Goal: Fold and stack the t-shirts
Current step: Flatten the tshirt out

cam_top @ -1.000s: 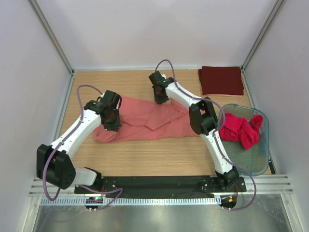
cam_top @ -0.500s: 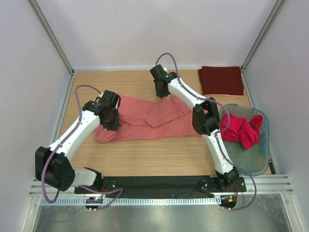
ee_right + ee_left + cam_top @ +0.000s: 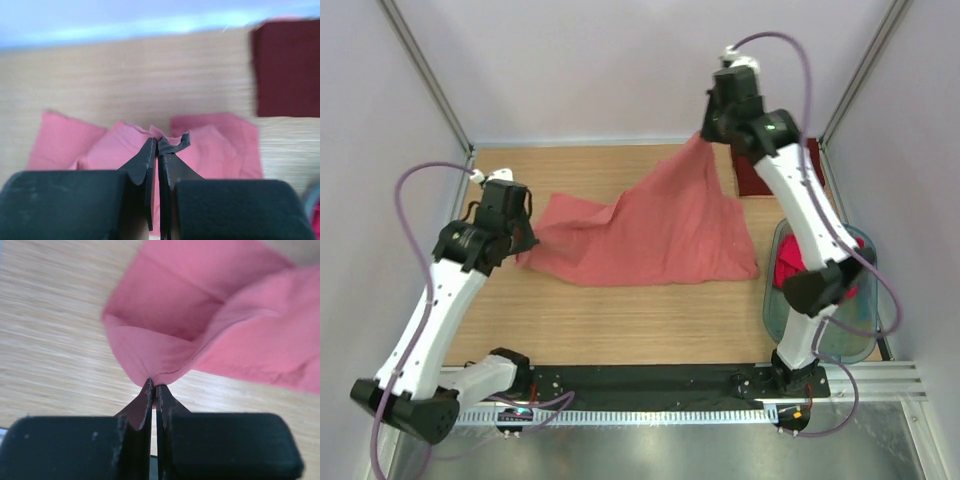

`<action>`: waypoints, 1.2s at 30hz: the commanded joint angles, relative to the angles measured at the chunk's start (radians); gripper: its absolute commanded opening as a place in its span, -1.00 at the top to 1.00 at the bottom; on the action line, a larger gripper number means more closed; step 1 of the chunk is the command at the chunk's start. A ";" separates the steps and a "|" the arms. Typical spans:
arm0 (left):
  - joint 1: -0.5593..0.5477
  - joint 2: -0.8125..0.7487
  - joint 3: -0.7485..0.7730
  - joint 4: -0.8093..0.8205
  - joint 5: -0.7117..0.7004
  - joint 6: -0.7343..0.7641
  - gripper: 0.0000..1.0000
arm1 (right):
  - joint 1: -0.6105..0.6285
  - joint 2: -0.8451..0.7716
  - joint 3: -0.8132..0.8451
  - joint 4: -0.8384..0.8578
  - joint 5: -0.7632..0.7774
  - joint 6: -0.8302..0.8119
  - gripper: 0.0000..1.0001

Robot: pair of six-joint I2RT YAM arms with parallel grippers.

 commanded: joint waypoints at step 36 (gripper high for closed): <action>0.006 -0.226 0.702 0.479 -0.044 0.518 0.99 | -0.161 -0.537 0.222 0.686 -0.057 -0.118 0.98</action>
